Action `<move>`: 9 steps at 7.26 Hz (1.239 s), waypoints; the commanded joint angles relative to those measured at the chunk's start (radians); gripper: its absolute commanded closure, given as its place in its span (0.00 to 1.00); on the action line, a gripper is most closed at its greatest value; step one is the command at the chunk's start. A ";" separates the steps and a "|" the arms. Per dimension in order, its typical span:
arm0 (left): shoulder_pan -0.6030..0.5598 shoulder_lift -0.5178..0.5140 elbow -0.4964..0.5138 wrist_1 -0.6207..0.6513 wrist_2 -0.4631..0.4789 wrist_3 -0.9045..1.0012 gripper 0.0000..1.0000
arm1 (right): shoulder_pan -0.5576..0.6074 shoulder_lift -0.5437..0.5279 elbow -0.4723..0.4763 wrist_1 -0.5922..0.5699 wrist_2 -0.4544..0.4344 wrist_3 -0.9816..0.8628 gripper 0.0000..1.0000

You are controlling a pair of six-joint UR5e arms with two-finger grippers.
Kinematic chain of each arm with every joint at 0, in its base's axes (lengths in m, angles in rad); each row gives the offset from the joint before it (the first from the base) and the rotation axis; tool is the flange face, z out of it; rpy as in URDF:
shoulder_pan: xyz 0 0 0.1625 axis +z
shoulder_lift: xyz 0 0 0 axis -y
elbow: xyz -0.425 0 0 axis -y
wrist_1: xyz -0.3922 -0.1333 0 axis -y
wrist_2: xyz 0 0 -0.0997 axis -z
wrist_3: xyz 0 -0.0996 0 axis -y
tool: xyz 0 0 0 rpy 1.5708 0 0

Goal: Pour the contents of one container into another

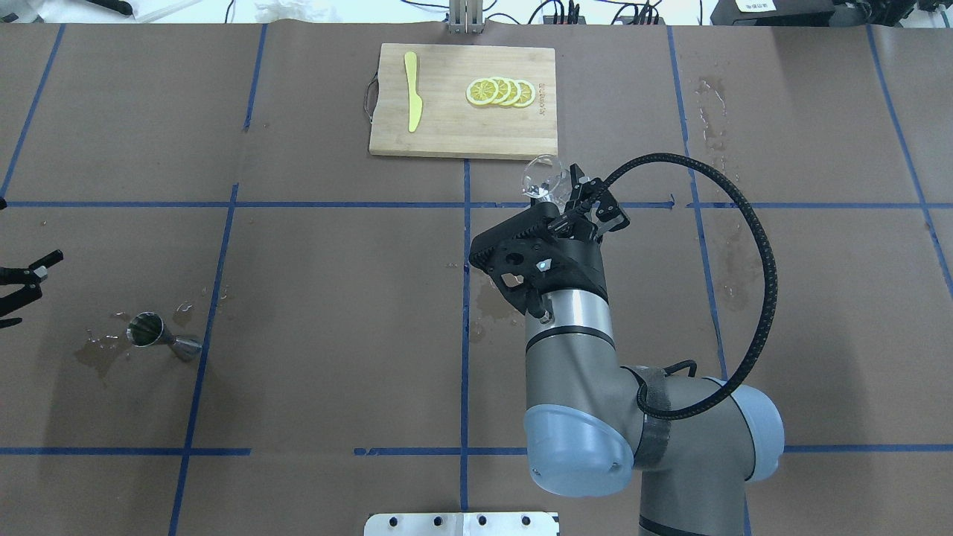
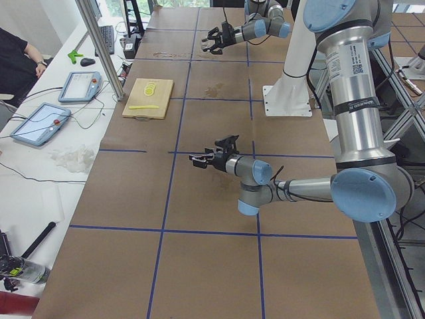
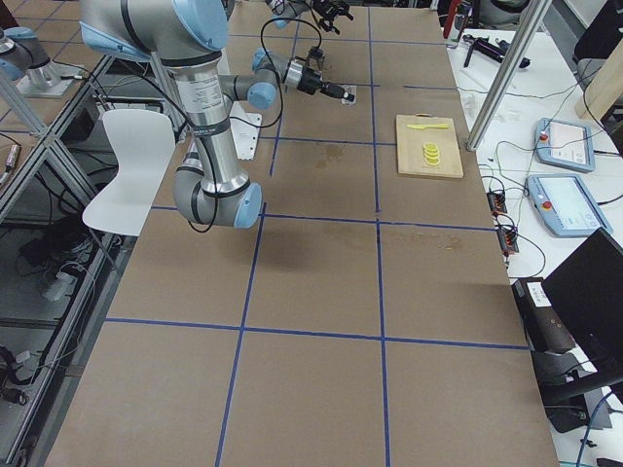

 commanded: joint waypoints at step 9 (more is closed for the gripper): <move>-0.644 -0.149 0.065 0.845 -0.511 0.269 0.00 | 0.000 -0.002 0.002 0.000 0.000 0.002 1.00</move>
